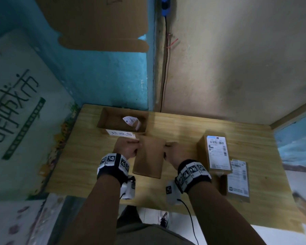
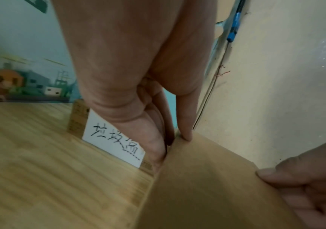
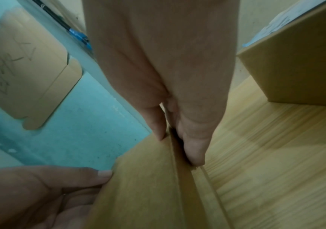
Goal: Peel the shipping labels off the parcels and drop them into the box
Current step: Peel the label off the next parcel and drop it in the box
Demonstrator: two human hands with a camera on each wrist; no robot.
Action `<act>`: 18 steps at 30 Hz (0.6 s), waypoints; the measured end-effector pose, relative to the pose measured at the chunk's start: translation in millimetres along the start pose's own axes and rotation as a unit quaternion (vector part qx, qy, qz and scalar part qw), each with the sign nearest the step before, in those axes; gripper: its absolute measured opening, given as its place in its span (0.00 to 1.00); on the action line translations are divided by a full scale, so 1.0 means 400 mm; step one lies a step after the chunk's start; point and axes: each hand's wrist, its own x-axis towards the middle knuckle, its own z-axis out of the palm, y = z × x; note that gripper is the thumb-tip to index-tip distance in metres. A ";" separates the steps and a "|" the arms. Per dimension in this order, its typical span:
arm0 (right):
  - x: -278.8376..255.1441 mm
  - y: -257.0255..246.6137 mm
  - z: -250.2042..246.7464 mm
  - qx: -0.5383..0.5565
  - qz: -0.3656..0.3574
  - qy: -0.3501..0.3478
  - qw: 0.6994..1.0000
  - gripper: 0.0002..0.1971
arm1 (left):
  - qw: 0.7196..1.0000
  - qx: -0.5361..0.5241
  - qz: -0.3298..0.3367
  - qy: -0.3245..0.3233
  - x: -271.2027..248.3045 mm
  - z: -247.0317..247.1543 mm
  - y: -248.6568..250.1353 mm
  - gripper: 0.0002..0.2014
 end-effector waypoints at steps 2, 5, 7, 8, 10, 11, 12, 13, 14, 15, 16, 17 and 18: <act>0.002 -0.002 0.022 0.010 -0.004 -0.019 1.000 0.21 | 1.000 -0.014 -0.019 0.002 -0.004 -0.016 -0.010 0.06; 0.003 -0.006 0.060 0.014 0.001 -0.050 0.999 0.21 | 0.999 -0.011 -0.028 0.025 -0.010 -0.048 -0.014 0.12; 0.006 -0.013 0.087 0.018 -0.003 -0.059 0.998 0.22 | 0.999 -0.009 -0.023 0.032 -0.011 -0.076 -0.015 0.16; 0.011 -0.016 0.101 0.026 0.000 -0.062 0.998 0.23 | 0.999 -0.003 -0.023 0.031 -0.009 -0.091 -0.017 0.18; 0.017 -0.019 0.127 0.013 0.000 -0.066 0.998 0.26 | 0.999 0.020 -0.018 0.037 -0.004 -0.122 -0.020 0.17; 0.016 -0.023 0.141 0.002 0.000 -0.070 0.998 0.27 | 0.997 0.052 -0.013 0.051 0.003 -0.134 -0.023 0.14; 0.012 -0.026 0.152 -0.004 0.001 -0.081 0.997 0.27 | 0.992 0.104 -0.007 0.072 0.008 -0.141 -0.024 0.10; 0.002 -0.036 0.160 -0.010 0.000 -0.098 0.995 0.27 | 0.983 0.156 0.000 0.094 0.010 -0.145 -0.025 0.06; -0.006 -0.042 0.166 -0.015 -0.002 -0.110 0.994 0.25 | 0.975 0.192 0.002 0.114 0.011 -0.147 -0.027 0.05; -0.009 -0.046 0.168 -0.018 -0.006 -0.116 0.993 0.25 | 0.972 0.205 0.002 0.119 0.011 -0.147 -0.025 0.06; -0.008 -0.045 0.168 -0.015 -0.005 -0.119 0.993 0.24 | 0.971 0.207 -0.001 0.116 0.010 -0.146 -0.022 0.07; -0.006 -0.043 0.166 -0.013 -0.008 -0.119 0.993 0.24 | 0.971 0.210 -0.001 0.115 0.013 -0.144 -0.019 0.08; -0.005 -0.041 0.163 -0.005 -0.010 -0.117 0.993 0.23 | 0.969 0.215 -0.004 0.118 0.016 -0.140 -0.014 0.09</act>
